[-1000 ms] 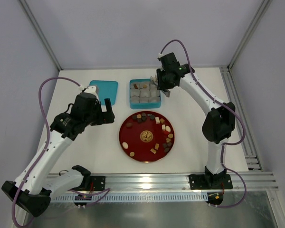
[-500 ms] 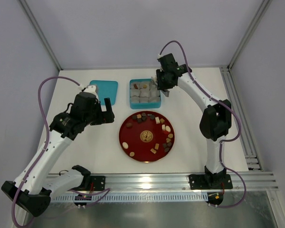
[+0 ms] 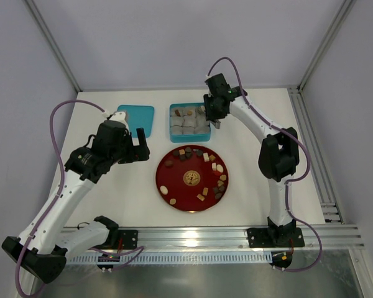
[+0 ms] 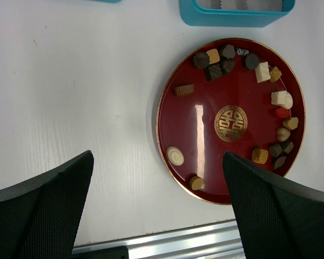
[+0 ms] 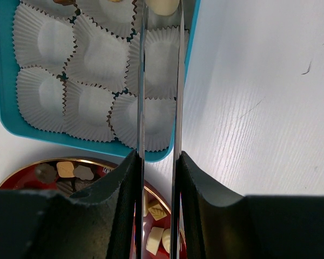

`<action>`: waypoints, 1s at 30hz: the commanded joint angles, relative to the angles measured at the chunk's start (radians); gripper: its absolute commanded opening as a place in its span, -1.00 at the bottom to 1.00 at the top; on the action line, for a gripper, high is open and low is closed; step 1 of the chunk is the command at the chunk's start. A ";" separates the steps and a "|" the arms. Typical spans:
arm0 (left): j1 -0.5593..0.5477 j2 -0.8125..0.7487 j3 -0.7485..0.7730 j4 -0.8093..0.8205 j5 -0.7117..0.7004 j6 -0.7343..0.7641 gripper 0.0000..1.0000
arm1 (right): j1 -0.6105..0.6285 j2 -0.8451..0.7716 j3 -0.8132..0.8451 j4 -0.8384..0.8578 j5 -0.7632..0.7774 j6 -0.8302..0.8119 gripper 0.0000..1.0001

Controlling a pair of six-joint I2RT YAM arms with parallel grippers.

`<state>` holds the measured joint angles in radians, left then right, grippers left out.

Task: Pack the chocolate

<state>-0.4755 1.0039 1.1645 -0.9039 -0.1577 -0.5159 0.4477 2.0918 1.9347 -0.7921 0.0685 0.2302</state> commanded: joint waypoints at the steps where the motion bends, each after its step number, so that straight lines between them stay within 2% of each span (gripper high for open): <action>1: 0.003 -0.007 0.021 -0.001 -0.014 0.010 0.99 | 0.002 0.001 0.010 0.044 0.016 -0.009 -0.38; 7: 0.005 -0.004 0.021 -0.003 -0.011 0.005 0.99 | 0.002 0.010 0.015 0.040 0.019 -0.011 -0.35; 8: 0.005 -0.004 0.021 -0.003 -0.013 0.007 0.99 | 0.000 0.010 0.017 0.039 0.020 -0.012 -0.28; 14: 0.005 -0.010 0.023 -0.007 -0.013 0.005 0.99 | 0.002 0.014 0.033 0.030 0.014 -0.014 -0.18; 30: 0.005 -0.008 0.027 -0.006 -0.013 0.004 0.99 | 0.002 0.008 0.066 0.013 0.010 -0.015 -0.09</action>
<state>-0.4755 1.0039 1.1645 -0.9104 -0.1577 -0.5159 0.4477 2.1109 1.9442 -0.7910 0.0723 0.2260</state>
